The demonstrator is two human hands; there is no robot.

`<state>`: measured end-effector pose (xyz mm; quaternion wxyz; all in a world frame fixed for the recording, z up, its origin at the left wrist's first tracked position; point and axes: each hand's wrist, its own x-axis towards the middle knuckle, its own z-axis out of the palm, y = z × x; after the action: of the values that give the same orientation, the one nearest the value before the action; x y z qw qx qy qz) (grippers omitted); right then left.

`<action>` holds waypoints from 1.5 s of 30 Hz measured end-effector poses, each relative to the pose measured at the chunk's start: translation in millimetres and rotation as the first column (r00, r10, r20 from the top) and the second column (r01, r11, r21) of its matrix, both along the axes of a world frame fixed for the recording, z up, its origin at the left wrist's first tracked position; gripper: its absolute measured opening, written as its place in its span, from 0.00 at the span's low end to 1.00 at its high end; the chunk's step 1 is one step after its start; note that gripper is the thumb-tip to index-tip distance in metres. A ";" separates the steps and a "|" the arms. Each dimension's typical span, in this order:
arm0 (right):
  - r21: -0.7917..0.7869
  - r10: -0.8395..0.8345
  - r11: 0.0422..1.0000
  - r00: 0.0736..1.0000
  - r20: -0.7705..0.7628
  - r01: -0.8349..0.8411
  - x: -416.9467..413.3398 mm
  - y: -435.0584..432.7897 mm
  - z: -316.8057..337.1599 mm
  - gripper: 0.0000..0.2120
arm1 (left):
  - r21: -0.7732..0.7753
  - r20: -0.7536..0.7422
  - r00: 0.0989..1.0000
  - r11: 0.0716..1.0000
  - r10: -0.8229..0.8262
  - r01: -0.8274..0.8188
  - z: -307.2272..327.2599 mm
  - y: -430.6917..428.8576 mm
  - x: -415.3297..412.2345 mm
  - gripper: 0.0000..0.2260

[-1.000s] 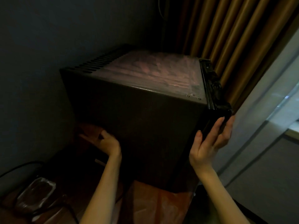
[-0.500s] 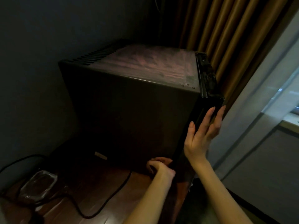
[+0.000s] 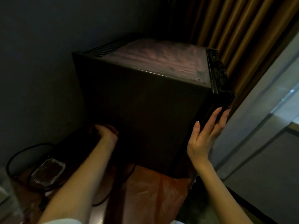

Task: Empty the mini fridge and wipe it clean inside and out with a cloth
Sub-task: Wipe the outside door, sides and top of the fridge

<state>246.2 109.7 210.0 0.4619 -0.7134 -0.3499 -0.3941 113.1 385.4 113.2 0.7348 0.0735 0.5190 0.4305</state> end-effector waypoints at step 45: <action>0.114 0.233 0.972 0.912 -0.338 -0.206 -0.4 -42.0 11.9 0.32 | -0.181 0.205 0.929 0.921 -0.308 0.345 120.2 -200.4 106.2 0.20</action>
<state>245.8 67.6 222.0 0.5846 -0.7100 -0.3252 -0.2200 219.2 185.0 233.4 0.8421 0.0423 0.4772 0.2478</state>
